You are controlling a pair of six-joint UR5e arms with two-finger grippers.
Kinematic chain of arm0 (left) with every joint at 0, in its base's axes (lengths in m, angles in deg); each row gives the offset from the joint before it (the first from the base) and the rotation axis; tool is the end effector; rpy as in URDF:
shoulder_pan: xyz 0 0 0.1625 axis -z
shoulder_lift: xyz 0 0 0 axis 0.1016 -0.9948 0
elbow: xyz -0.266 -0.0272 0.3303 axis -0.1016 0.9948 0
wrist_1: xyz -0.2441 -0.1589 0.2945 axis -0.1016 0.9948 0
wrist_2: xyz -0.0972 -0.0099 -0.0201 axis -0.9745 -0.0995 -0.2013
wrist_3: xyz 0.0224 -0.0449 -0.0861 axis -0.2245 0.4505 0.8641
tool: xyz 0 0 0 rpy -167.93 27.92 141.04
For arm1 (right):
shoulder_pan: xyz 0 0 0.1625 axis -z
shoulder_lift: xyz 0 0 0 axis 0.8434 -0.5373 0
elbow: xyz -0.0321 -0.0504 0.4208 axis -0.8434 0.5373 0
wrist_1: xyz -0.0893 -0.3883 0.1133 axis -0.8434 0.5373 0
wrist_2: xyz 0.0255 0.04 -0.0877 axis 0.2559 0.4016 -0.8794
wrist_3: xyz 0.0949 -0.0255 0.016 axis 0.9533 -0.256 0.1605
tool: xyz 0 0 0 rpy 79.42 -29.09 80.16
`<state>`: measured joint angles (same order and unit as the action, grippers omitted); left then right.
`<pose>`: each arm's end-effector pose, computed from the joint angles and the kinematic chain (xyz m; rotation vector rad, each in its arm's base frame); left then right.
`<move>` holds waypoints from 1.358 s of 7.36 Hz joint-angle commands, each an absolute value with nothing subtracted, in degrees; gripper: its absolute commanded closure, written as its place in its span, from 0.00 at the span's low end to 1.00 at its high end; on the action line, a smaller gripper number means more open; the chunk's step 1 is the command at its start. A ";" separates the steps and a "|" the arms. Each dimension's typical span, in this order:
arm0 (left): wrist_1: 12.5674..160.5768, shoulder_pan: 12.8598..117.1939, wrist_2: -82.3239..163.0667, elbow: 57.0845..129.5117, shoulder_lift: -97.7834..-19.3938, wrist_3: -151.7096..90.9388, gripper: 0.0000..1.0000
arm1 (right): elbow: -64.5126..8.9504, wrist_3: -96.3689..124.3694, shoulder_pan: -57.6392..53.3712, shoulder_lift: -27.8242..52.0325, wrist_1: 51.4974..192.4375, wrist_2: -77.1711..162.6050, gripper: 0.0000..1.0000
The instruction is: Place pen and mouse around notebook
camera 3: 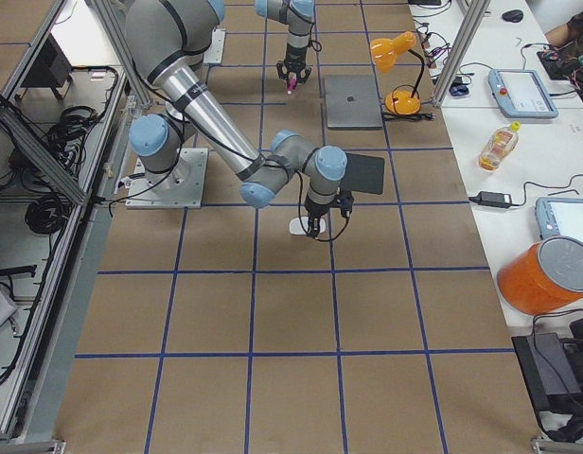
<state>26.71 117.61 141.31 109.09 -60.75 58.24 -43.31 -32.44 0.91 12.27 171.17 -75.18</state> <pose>-0.3468 -0.4594 0.2068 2.0453 -2.3515 -0.3184 -0.1976 -0.5263 0.2113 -0.0902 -3.0911 -0.1344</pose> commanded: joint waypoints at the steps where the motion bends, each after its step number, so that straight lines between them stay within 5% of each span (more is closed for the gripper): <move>1: 30.12 119.30 136.08 102.63 -66.49 65.45 1.00 | -37.99 -21.12 -6.81 13.44 168.02 -74.88 0.52; 7: 31.02 119.03 143.73 102.52 -67.64 58.95 1.00 | -18.66 -3.48 -21.69 27.05 168.09 -69.63 0.52; 8: 32.33 119.03 144.34 101.91 -68.17 59.38 0.19 | -17.94 -3.38 -21.69 28.55 168.09 -69.43 0.52; 9: 32.52 119.03 144.17 101.56 -68.26 59.65 0.00 | -18.45 -2.94 -21.87 29.52 167.83 -69.60 0.52; 10: 32.69 118.34 144.17 101.38 -66.78 57.91 0.00 | -18.72 -3.03 -21.95 29.53 167.39 -69.69 0.52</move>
<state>32.35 118.85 144.15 101.71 -67.79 59.12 -18.59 -3.24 -21.76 28.92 167.81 -69.71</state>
